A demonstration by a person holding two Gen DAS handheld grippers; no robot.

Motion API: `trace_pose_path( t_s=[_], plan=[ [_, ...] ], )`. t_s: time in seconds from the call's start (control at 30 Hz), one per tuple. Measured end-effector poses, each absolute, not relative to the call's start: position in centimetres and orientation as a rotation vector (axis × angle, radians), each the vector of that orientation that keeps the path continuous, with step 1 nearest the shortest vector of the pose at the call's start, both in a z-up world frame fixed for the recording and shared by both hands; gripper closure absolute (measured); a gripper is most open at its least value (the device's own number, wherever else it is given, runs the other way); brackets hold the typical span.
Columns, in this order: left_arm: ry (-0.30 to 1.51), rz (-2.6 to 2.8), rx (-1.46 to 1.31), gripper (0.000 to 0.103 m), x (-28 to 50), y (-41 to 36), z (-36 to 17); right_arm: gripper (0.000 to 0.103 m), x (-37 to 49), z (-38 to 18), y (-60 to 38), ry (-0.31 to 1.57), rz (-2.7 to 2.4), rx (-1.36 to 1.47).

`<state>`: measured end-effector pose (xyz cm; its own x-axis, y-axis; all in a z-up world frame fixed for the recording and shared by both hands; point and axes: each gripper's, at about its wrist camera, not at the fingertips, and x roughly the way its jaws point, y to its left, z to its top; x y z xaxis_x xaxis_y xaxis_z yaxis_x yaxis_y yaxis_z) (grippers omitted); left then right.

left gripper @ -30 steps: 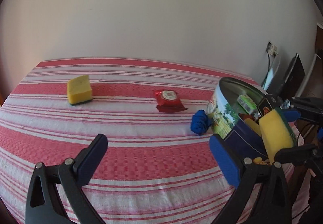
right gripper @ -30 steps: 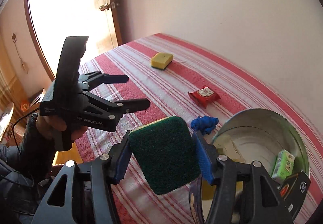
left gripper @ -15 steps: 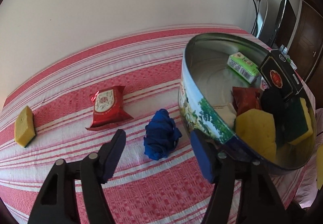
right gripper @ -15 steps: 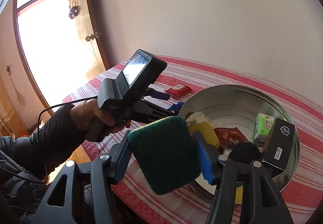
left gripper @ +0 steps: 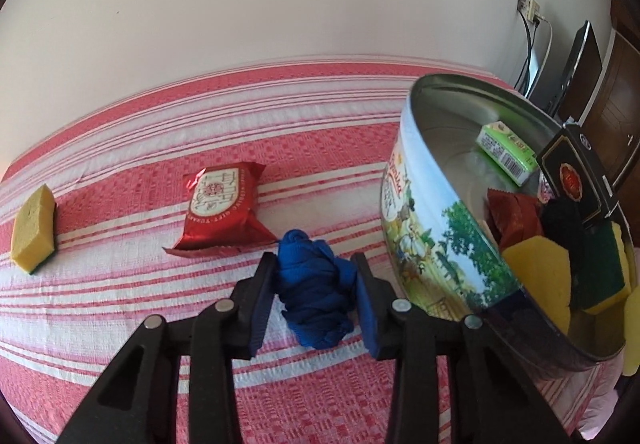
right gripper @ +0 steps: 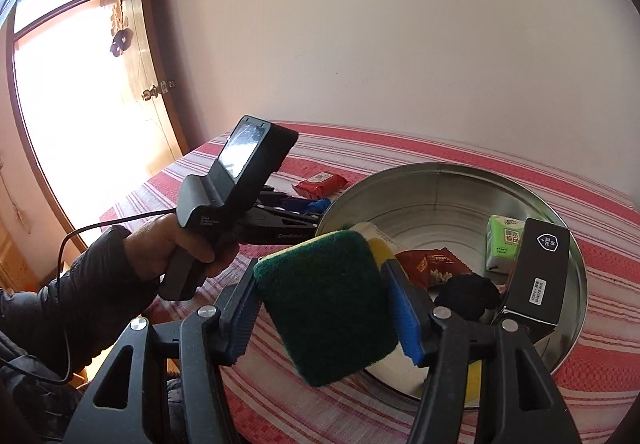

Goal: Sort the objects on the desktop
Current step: 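Grasp the blue cloth with the left gripper while the right gripper lifts the green pad, then carry the blue cloth and green pad over the silver tin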

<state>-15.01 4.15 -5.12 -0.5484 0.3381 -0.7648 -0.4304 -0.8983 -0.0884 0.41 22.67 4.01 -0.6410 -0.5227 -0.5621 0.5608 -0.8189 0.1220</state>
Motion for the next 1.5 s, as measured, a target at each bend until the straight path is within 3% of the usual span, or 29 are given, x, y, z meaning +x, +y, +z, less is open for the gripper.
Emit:
trace_pose_path(
  t_s=[0.27,0.57,1.5],
  plan=[
    [-0.095,2.694,-0.869,0.067,-11.1,1.1,-1.6,0.042,-0.7,3.7,23.7,-0.046,-2.640,0.634],
    [0.035,2.805,-0.656,0.066,-8.5,2.8,1.6,0.042,-0.4,3.1,23.3,-0.028,-2.797,0.539],
    [0.099,2.654,-0.690,0.066,-8.8,12.8,1.8,0.041,-1.9,5.0,28.5,-0.127,-3.026,0.558]
  ],
)
